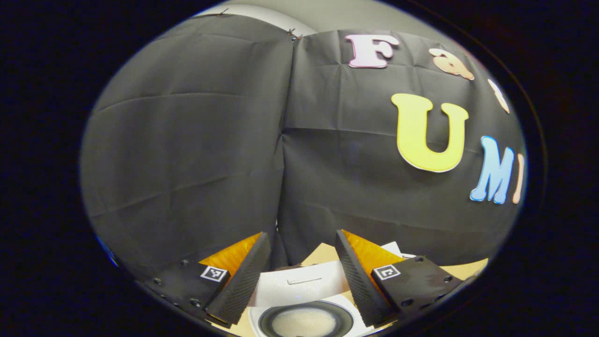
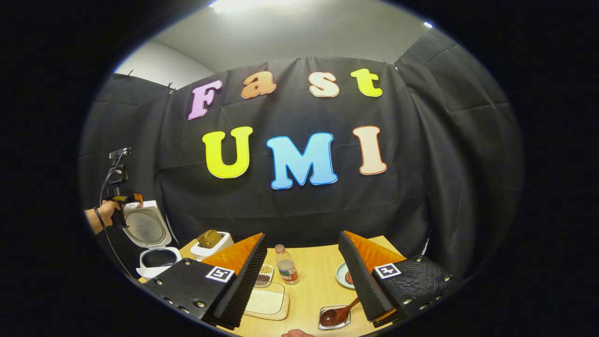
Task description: Close the left gripper, press the button to open the rice cooker; take a wooden spoon from the chopstick holder with the right hand, scoop a spoonful of rice and pour it into the rice cooker, then put the wooden spoon back into the chopstick holder.
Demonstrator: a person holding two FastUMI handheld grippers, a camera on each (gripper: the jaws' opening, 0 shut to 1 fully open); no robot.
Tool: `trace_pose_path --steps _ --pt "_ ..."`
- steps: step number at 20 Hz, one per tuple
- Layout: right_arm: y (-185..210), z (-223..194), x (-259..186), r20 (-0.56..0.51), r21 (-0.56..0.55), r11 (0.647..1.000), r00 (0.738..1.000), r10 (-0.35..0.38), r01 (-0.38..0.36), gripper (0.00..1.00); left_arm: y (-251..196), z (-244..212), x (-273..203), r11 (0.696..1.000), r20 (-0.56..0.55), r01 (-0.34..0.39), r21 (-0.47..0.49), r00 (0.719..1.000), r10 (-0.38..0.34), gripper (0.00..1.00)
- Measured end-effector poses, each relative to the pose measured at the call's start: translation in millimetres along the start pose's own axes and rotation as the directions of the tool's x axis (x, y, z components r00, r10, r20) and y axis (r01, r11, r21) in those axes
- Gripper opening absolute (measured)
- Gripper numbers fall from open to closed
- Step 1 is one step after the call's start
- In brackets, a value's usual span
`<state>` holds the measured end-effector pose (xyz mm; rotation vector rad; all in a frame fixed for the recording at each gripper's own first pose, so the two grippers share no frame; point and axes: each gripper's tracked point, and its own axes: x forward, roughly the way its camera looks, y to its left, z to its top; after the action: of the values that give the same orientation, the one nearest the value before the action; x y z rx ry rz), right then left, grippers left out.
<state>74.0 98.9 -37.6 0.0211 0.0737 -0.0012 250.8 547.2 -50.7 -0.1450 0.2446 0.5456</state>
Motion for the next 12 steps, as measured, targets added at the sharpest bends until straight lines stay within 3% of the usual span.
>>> trace_pose_path --steps 5,9,12 --pt "-2 -1 -4 -0.017 -0.003 1.000 1.000 0.022 -0.022 0.93 -16 -34 -49 0.999 0.011 0.029 -0.031 1.000 -0.028 0.95" --pt "-6 1 -8 -0.016 -0.012 0.999 0.999 0.031 -0.031 0.93 -24 -61 -72 1.000 0.003 0.016 -0.023 1.000 -0.016 0.92" --pt "-8 3 -11 -0.011 -0.019 0.999 0.999 0.041 -0.041 0.93 -33 -85 -87 1.000 -0.004 -0.002 0.008 1.000 0.002 0.95"
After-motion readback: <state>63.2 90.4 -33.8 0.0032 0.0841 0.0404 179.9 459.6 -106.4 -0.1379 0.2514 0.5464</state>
